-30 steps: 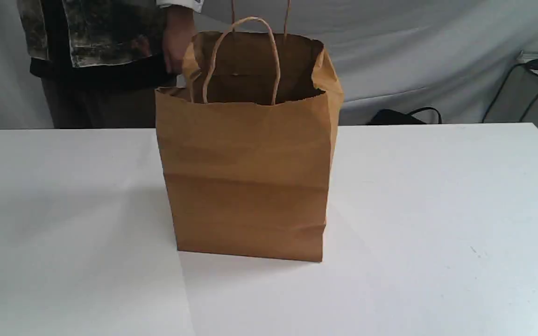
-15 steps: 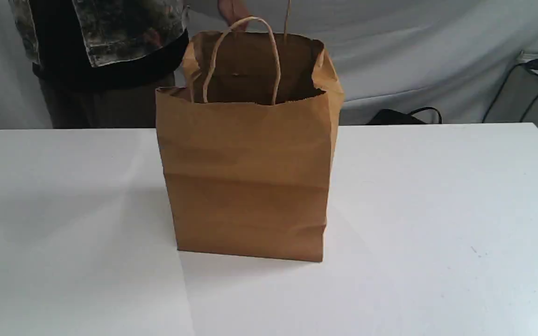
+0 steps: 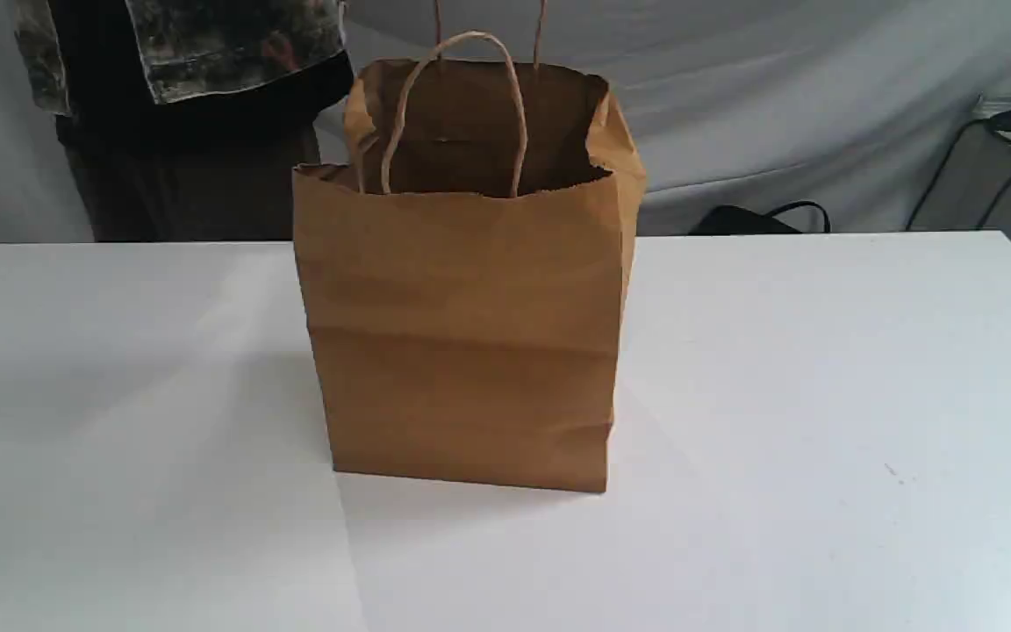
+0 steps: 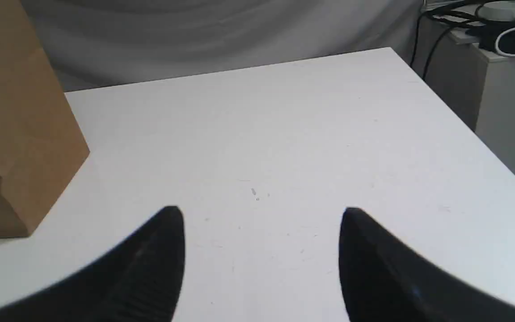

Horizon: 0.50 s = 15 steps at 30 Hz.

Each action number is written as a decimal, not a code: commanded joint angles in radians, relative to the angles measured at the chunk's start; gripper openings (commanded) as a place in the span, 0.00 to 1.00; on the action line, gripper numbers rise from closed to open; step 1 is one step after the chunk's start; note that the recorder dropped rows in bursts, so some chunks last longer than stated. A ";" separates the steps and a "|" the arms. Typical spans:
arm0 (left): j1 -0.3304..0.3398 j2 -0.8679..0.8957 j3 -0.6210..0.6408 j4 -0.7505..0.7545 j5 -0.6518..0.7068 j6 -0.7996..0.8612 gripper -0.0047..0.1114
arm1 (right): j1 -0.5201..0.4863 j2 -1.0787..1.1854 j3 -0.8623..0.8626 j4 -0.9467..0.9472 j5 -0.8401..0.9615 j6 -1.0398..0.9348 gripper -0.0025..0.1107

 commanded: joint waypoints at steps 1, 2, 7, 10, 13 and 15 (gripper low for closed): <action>0.003 -0.003 0.004 0.016 -0.003 0.012 0.59 | 0.004 -0.006 0.003 0.006 0.001 -0.001 0.48; 0.003 -0.003 0.004 0.024 0.002 0.031 0.59 | 0.004 -0.006 0.003 0.006 0.001 -0.001 0.48; 0.003 -0.003 0.004 0.024 -0.098 -0.012 0.59 | 0.004 -0.006 0.003 0.006 0.001 -0.001 0.48; 0.003 -0.003 0.004 -0.043 -0.214 0.024 0.59 | 0.004 -0.006 0.003 0.006 0.001 -0.001 0.48; 0.003 -0.003 0.003 -0.260 -0.154 0.048 0.59 | 0.004 -0.006 0.003 0.006 0.001 -0.001 0.48; 0.003 -0.003 -0.001 -0.404 -0.082 0.111 0.59 | 0.004 -0.006 0.003 0.006 0.001 -0.001 0.48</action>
